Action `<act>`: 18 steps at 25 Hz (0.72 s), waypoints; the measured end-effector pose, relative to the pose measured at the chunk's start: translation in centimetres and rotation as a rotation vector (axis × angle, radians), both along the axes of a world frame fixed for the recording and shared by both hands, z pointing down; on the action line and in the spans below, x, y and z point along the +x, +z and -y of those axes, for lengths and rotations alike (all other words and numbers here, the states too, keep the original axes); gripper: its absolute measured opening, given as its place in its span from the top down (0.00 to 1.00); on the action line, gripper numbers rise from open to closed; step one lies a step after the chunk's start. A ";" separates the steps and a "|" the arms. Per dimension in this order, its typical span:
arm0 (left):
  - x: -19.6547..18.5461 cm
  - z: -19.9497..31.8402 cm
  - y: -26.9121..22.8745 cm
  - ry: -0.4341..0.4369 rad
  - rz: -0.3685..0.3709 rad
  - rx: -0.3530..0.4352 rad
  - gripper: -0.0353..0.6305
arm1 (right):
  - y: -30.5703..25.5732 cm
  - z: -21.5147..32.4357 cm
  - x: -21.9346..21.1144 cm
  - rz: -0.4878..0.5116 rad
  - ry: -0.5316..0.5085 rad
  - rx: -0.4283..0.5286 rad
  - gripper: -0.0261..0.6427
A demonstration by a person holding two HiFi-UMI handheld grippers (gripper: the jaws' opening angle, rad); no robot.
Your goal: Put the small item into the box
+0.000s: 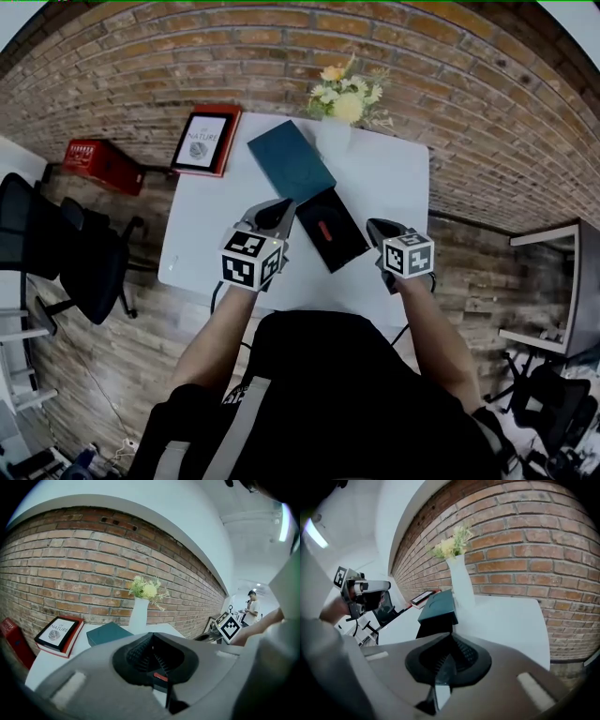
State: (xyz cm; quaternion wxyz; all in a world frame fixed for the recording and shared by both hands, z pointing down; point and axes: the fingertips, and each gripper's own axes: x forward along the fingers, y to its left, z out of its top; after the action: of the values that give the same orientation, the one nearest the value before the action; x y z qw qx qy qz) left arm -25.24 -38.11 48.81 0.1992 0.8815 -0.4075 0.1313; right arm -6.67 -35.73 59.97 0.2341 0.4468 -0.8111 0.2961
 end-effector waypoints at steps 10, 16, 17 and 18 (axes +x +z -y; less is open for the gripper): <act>1.9 -4.2 -2.9 -0.149 0.041 0.040 0.94 | -3.5 -0.8 3.9 0.127 -0.101 0.087 0.96; 1.2 -6.4 -3.6 -0.186 0.058 0.040 0.94 | -7.5 -0.2 5.0 0.177 -0.089 0.214 0.96; 0.8 -6.4 -3.9 -0.186 0.062 0.045 0.94 | -8.9 -0.3 4.9 0.181 -0.094 0.252 0.96; 0.4 -6.4 -4.2 -0.185 0.063 0.052 0.94 | -10.2 -0.4 4.8 0.178 -0.102 0.287 0.96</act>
State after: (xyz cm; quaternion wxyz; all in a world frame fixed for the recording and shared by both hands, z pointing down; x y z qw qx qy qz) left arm -24.84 -31.76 44.59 0.1743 0.8403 -0.4967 0.1295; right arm -1.90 -35.38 49.74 0.1097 0.4058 -0.8842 0.2035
